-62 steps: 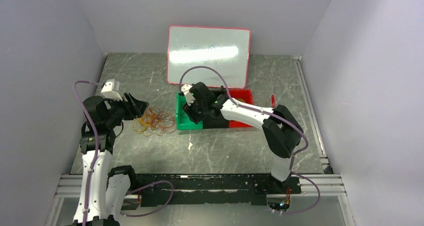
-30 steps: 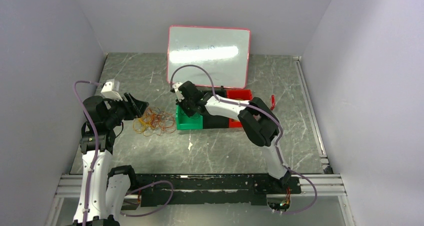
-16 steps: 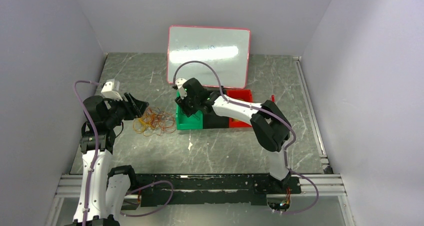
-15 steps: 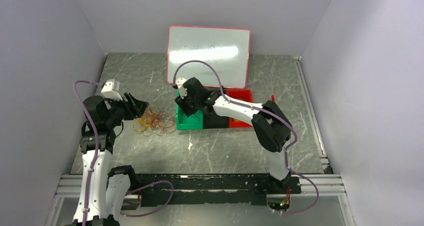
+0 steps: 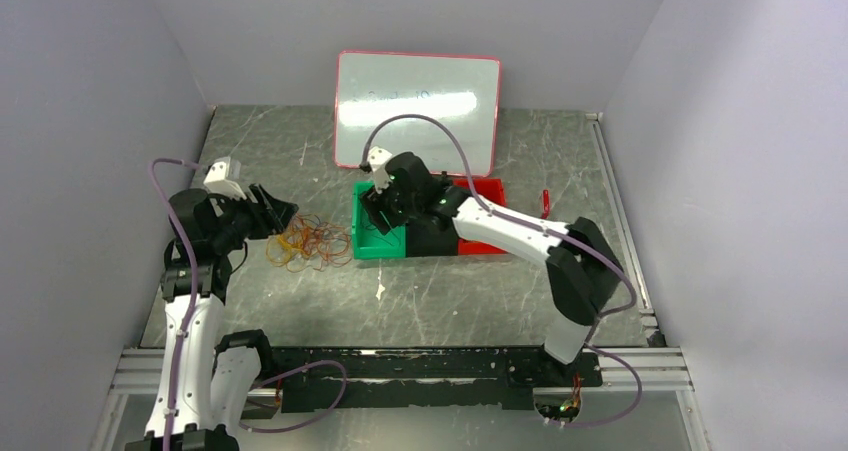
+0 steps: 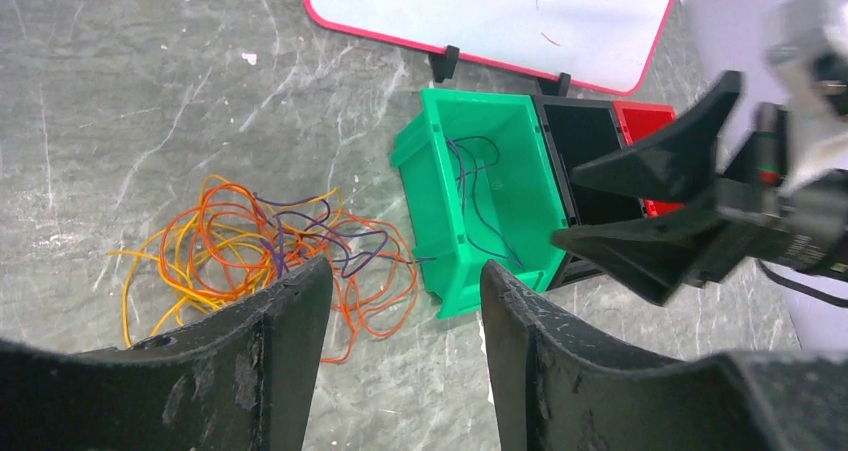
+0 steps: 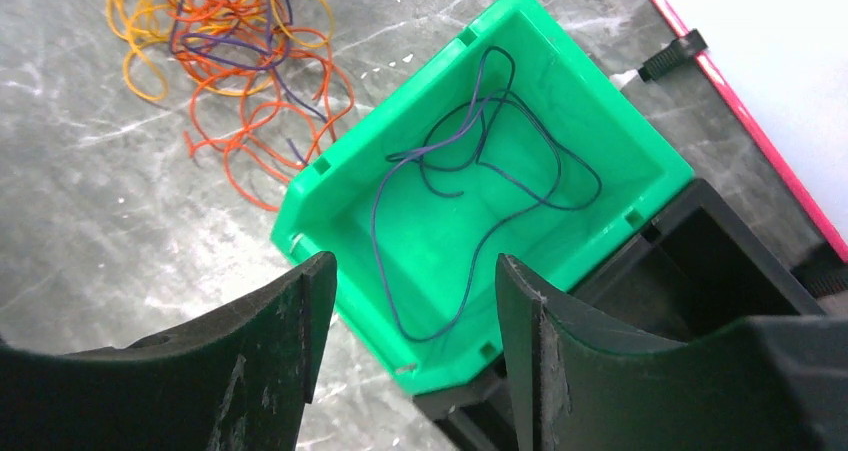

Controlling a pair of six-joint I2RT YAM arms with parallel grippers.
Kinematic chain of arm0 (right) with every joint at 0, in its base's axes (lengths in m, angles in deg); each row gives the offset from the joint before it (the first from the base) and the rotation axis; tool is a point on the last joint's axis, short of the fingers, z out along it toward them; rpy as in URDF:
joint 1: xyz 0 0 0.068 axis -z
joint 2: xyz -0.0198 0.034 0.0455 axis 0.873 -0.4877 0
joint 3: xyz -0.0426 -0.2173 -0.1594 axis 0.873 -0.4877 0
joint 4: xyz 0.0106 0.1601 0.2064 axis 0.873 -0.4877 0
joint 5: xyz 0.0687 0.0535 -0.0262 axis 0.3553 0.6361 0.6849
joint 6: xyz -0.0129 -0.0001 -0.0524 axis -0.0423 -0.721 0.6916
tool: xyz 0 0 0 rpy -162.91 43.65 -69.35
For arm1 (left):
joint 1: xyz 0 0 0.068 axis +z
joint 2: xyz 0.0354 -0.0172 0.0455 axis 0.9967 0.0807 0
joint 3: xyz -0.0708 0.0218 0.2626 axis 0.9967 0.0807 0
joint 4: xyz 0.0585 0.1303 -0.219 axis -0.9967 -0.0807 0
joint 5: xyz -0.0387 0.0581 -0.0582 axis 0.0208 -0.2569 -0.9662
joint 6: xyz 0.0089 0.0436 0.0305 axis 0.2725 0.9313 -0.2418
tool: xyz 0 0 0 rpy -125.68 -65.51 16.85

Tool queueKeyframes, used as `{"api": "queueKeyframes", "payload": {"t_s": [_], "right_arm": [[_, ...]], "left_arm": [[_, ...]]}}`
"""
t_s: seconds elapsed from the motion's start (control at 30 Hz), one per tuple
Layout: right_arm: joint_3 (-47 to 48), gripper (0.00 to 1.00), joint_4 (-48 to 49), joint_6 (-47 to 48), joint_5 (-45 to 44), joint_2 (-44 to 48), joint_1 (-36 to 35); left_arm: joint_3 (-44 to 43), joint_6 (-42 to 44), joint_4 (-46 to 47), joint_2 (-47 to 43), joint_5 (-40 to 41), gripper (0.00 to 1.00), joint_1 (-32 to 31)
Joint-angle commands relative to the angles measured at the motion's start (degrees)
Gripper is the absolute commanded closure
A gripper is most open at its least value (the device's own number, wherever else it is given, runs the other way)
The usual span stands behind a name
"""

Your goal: Untangle the cables

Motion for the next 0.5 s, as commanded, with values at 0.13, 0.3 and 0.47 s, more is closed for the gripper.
{"api": "queueKeyframes", "payload": {"t_s": [0.13,0.3,0.47], "right_arm": [[-10.94,0.37,4.38,-8.27,-1.48,14.78,0.05],[-17.63,0.37,3.96,-13.44,-1.85,21.68,-0.01],[-23.81,0.38,4.08,-15.83,-0.03,27.92,-0.09]], "left_arm": [[-5.02,3.25,-2.71,7.31,-1.02,0.46,-1.68],[-12.36,5.75,-8.13,13.6,12.15,0.44,-15.05],[-16.36,4.99,-11.38,20.16,26.25,0.44,-25.6]]}}
